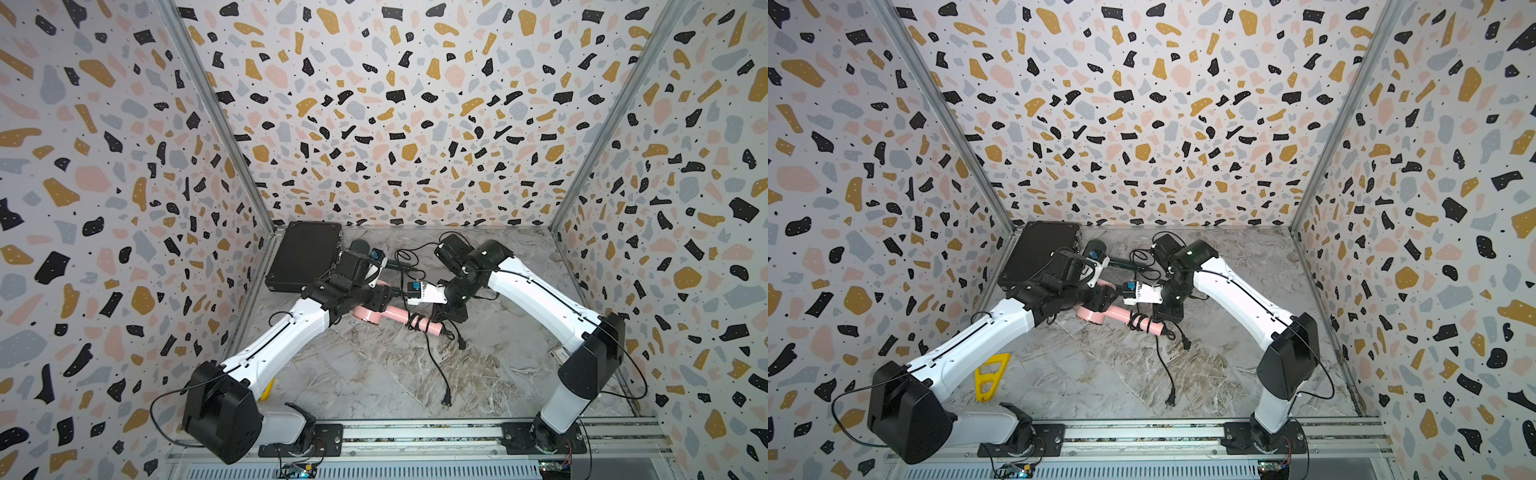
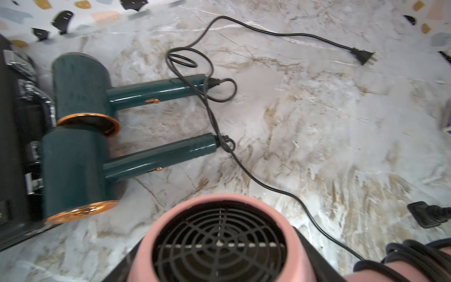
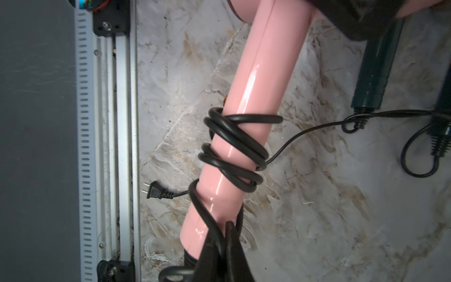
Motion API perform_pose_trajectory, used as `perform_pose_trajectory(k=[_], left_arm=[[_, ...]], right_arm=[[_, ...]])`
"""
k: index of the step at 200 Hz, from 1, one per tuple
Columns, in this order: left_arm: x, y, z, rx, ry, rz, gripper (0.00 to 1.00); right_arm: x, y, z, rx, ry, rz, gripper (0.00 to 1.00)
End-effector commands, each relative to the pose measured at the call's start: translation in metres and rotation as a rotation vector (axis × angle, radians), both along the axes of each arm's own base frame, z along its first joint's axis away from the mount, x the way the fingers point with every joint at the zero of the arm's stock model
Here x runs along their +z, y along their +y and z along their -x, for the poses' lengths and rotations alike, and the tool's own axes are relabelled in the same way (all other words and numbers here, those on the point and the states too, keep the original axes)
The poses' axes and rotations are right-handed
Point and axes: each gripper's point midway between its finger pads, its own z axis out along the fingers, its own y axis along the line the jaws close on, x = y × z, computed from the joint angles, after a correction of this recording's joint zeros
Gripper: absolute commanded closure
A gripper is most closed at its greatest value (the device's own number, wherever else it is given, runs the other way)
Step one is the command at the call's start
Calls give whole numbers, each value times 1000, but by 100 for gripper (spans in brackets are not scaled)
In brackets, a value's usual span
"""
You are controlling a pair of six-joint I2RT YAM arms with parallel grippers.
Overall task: Wrap the cord around the hair dryer
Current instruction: Wrap the power cord around the hair dryer.
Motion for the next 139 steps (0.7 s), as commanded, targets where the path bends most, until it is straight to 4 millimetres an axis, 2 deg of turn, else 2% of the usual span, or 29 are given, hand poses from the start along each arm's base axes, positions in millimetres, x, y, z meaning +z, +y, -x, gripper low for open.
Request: perform_pose_trajectory(k=[1,8,21,68,107,139], left_arm=[[13,-34,77,-319,155,159,100],[18,-34,79,-320,161,186,100],[26,-34,81,-321,165,231,100],[36,-40,76,-309,184,279,100],[39,-36,67,-247,208,310,100],[61,-37,56,-186,213,437,100]], right_arm=[[38,3,-44,-63,-162,-202,89],[38,-1,-45,-77,-155,-217,84],[39,-5,-49,-107,-137,-253,79],[34,-10,-54,-170,-66,-330,76],[26,-11,-52,-196,-22,-391,80],[15,-9,-50,-238,23,-449,90]])
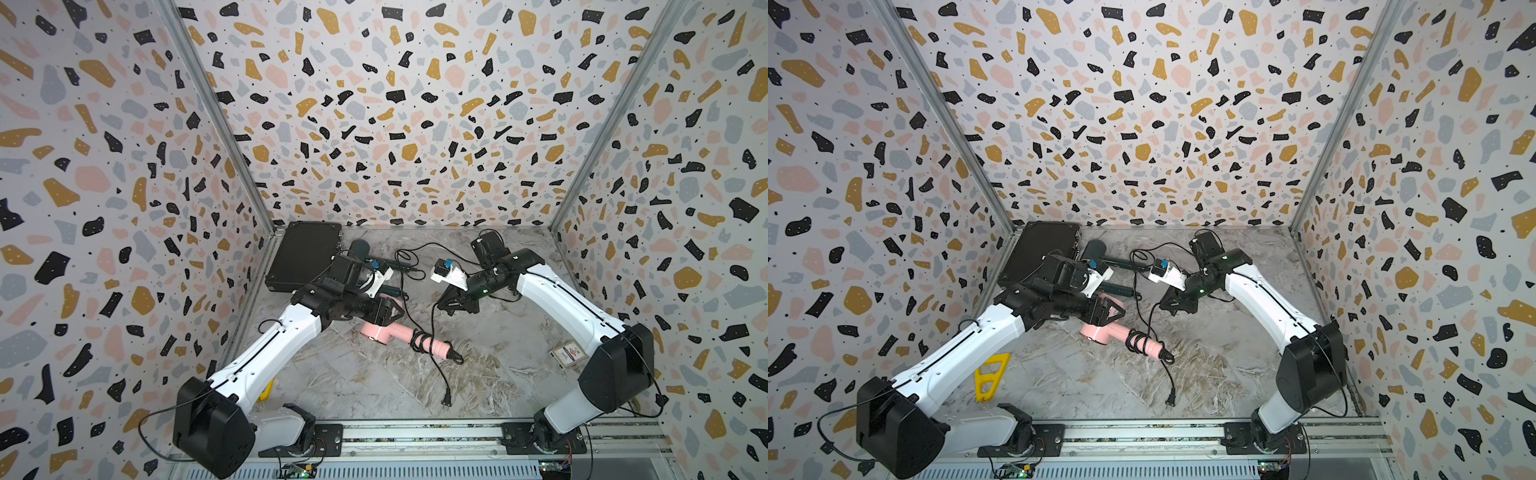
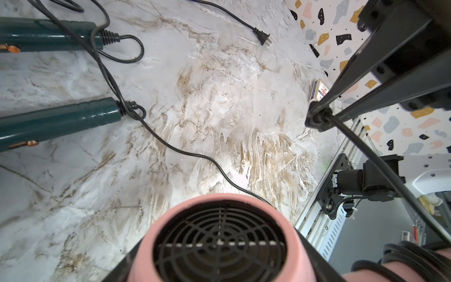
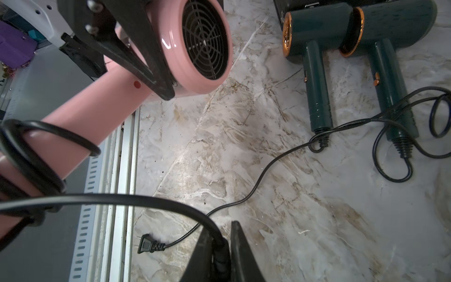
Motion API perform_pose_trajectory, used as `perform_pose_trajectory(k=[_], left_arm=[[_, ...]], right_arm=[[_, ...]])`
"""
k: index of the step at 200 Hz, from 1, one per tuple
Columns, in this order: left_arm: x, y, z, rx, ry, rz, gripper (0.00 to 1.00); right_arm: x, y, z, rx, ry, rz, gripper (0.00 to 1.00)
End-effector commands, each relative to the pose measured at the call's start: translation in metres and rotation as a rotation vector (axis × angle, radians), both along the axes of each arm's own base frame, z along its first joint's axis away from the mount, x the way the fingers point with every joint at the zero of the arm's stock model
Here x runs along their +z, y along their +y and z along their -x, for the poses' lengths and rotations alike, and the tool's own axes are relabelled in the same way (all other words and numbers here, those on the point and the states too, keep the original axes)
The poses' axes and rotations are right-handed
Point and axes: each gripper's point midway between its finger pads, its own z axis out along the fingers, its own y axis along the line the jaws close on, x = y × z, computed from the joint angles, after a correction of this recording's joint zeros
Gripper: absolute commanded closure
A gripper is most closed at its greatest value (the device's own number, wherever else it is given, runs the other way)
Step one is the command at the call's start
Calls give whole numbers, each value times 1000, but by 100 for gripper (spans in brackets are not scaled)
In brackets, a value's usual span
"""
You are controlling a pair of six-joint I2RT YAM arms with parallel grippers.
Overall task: Wrap the cord around the hair dryer
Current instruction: Wrap the power cord around the hair dryer.
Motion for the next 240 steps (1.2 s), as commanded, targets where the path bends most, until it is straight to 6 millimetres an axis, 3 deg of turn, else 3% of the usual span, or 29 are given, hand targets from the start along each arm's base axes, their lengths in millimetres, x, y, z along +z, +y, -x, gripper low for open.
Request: perform_pose_trajectory(k=[1,28,65,116,141,191,218,240], left_arm=[[47,-16,-1,-12,-13,190,100],[57,-20,-18,89,42,320,100],[50,-19,-43,275,110,473,100],[19,20,-63,600,123,438,100],[11,36,-69,698,107,422,100],[-4,48,-76,775,114,396,100],[-11,54,-82,829,124,413,100],[-13,50,-85,823,136,423,100]], right_arm=[[16,3,-9,-52,-37,-96,91],[11,8,-11,-87,1,-176,96],[9,15,-16,-131,54,-297,100],[7,15,-35,-275,27,-369,100],[-6,6,-43,-369,8,-338,100],[-21,-12,-44,-480,-47,-221,100],[-25,-4,-32,-459,-21,-210,100],[-39,5,-25,-447,-15,-158,100]])
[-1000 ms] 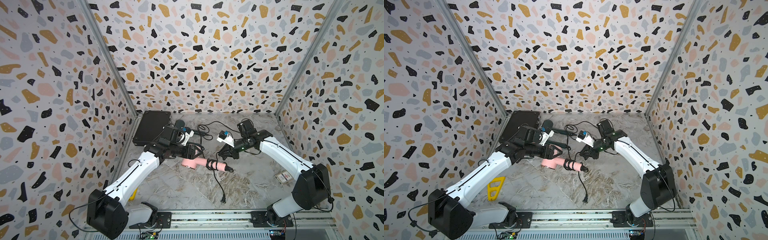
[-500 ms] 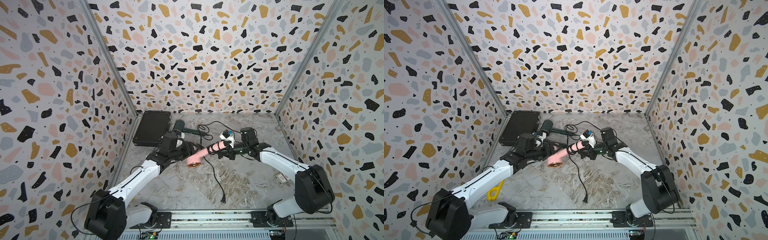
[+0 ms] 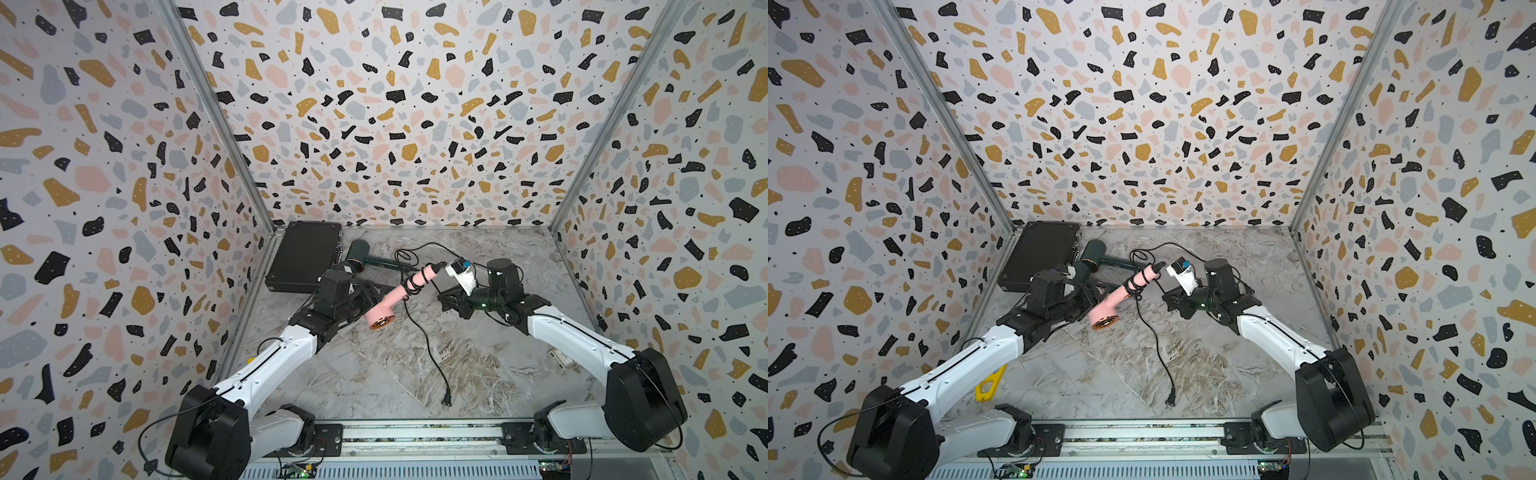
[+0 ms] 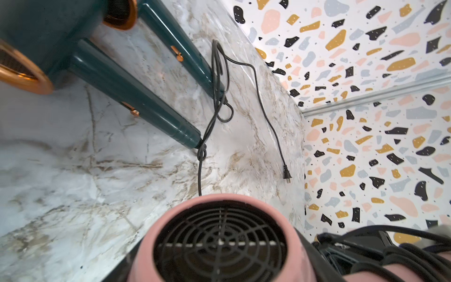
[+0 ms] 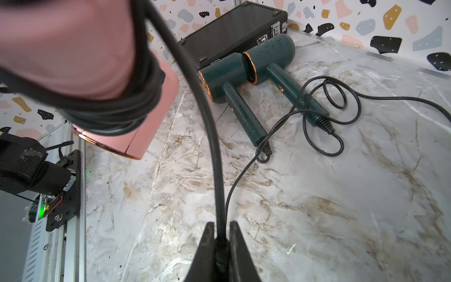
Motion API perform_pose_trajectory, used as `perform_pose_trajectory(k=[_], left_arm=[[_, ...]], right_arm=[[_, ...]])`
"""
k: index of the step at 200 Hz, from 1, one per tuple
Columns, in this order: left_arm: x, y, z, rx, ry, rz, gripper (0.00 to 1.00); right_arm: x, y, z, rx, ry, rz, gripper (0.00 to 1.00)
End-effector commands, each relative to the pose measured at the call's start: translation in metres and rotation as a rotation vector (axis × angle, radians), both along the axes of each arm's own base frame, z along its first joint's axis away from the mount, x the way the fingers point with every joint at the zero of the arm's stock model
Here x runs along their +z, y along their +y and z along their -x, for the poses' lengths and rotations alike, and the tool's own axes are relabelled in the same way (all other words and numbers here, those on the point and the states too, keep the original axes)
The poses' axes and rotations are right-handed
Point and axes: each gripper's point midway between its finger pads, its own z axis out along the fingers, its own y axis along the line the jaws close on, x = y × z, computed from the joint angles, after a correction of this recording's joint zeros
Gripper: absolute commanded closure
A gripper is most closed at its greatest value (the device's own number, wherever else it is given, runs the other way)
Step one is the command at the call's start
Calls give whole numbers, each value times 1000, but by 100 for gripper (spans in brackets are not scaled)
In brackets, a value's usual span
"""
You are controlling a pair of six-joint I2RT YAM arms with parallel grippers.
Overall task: Wrap the cord around the hair dryer
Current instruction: Wrap the power cord around the hair dryer.
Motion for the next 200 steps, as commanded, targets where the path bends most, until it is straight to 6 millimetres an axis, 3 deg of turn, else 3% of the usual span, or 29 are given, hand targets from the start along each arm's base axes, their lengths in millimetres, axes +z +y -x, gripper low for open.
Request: perform_pose_trajectory(k=[1,18,46,92,133,167,200], left_arm=[[25,-2,-19,41,-94,70,100],[27,-16,-19,-40,-97,79,100],[22,-32,-8,-152,-73,-23,100],[11,0,-16,5,-63,-118,100],[5,22,-29,122,-76,-267,100],[3,37,-21,76,-97,-559,100],[2,36,-14,-79,-77,-773,100]], right_arm=[[-14,4,10,-3,24,57,100],[-26,7,10,-12,40,106,100],[-22,11,5,-26,15,108,100],[-5,11,18,-6,-9,129,100],[3,30,43,72,13,127,100],[12,31,46,75,-15,162,100],[20,23,37,70,-74,261,100]])
